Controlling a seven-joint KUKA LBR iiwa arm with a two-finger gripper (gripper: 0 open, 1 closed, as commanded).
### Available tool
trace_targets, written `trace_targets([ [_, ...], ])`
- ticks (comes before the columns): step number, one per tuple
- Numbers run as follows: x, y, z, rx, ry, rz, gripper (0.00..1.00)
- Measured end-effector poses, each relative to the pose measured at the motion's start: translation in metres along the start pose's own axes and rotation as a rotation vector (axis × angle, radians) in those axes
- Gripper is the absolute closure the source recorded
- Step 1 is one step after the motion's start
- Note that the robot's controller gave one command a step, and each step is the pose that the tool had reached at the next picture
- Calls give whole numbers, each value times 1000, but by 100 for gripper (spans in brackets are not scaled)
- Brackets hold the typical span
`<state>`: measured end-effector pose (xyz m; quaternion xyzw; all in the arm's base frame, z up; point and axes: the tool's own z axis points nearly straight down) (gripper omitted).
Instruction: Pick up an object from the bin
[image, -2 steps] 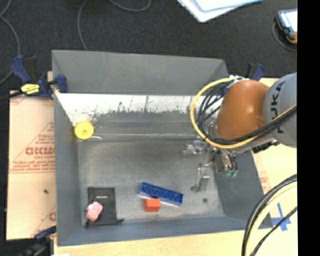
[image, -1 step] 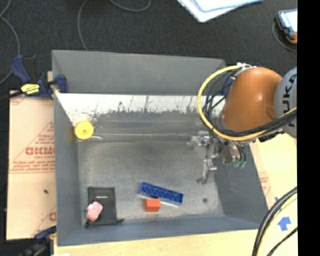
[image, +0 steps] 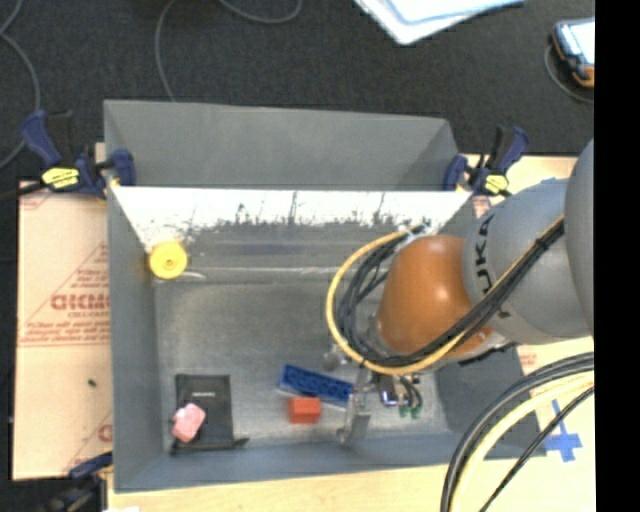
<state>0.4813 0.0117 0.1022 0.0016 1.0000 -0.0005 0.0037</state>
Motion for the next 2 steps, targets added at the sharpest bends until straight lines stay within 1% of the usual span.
trace_targets([
  [1, -13, -15, 2, 2, -9, 66, 0],
  [2, -2, 49, 31, 0, -11, -184, 0],
])
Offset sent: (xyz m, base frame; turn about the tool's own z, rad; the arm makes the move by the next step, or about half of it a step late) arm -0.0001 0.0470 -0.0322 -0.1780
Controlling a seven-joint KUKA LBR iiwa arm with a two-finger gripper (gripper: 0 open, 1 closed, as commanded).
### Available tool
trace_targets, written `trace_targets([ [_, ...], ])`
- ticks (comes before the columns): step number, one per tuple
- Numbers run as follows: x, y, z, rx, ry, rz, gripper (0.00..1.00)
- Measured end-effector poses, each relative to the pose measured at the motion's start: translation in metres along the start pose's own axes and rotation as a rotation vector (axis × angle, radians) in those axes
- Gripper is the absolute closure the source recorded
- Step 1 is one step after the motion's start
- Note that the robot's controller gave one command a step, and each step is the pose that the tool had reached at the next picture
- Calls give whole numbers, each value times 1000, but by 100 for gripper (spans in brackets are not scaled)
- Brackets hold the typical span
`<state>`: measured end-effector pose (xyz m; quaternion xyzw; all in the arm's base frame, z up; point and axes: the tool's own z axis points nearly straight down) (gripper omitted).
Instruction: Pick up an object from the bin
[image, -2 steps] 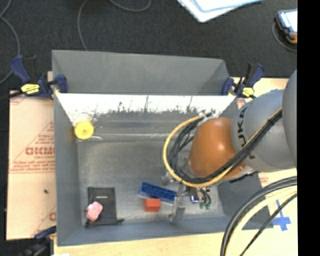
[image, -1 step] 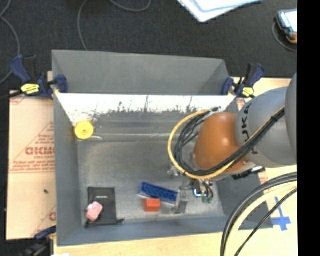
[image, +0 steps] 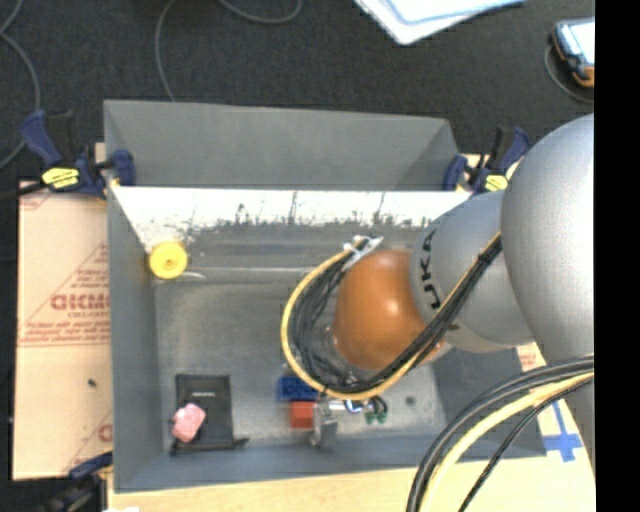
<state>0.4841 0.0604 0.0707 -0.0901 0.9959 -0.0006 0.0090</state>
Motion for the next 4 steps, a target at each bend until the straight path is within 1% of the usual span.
trace_targets([
  [1, -5, -18, 1, 3, 0, 180, 100],
  [2, -5, -18, 1, 3, 0, 179, 100],
  [3, -7, -23, -6, 5, -8, 151, 100],
  [4, 7, -22, -18, 3, 0, 164, 100],
])
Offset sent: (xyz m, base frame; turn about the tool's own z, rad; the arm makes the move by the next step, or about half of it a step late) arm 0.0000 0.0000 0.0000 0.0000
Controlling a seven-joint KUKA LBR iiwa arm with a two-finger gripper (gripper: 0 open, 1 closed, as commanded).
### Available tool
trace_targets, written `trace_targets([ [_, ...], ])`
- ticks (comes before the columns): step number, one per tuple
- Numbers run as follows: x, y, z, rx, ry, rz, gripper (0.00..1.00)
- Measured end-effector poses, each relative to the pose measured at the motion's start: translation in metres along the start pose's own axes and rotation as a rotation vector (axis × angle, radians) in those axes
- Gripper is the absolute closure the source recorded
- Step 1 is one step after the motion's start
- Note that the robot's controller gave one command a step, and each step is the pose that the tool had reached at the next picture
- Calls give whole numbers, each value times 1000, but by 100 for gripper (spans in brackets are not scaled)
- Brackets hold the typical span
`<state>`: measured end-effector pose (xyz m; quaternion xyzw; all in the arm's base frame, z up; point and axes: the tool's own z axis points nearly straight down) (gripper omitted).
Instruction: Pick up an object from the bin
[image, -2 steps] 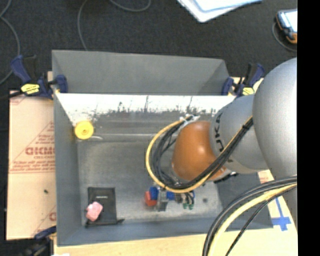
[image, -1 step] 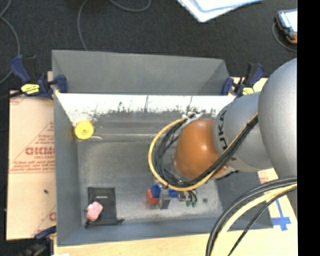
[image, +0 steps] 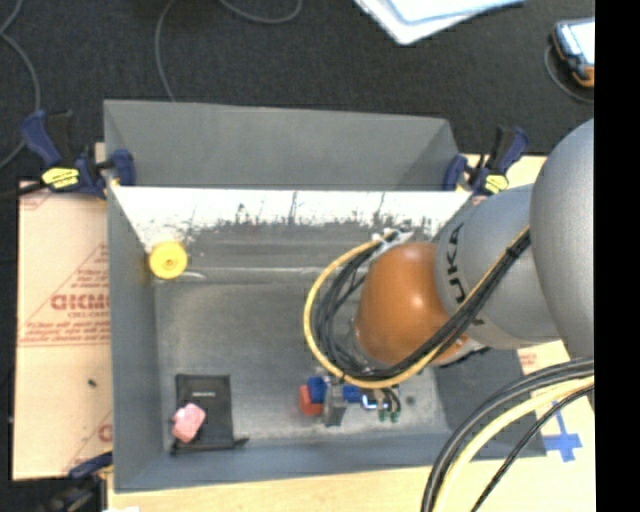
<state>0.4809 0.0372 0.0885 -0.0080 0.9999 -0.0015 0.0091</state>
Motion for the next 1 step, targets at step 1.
trace_targets([
  [1, -19, 15, -50, 0, -14, -38, 100],
])
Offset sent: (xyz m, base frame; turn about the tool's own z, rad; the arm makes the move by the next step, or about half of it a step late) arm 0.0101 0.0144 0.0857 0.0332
